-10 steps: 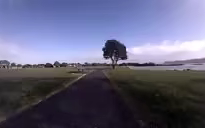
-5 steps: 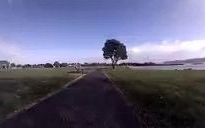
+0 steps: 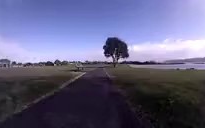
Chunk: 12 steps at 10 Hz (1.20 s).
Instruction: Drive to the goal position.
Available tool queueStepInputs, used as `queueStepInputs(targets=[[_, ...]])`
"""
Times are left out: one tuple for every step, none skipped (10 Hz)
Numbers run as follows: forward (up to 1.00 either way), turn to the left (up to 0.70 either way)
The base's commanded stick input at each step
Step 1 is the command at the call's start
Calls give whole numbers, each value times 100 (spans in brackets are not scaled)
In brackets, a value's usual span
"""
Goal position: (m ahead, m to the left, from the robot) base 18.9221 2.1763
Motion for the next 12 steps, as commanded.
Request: queueStepInputs(targets=[[45, 0], [45, 0], [45, 0], [45, 0], [45, 1], [45, 7], [45, 13], [45, 19], [45, 24], [45, 27], [45, 27], [45, 27]])
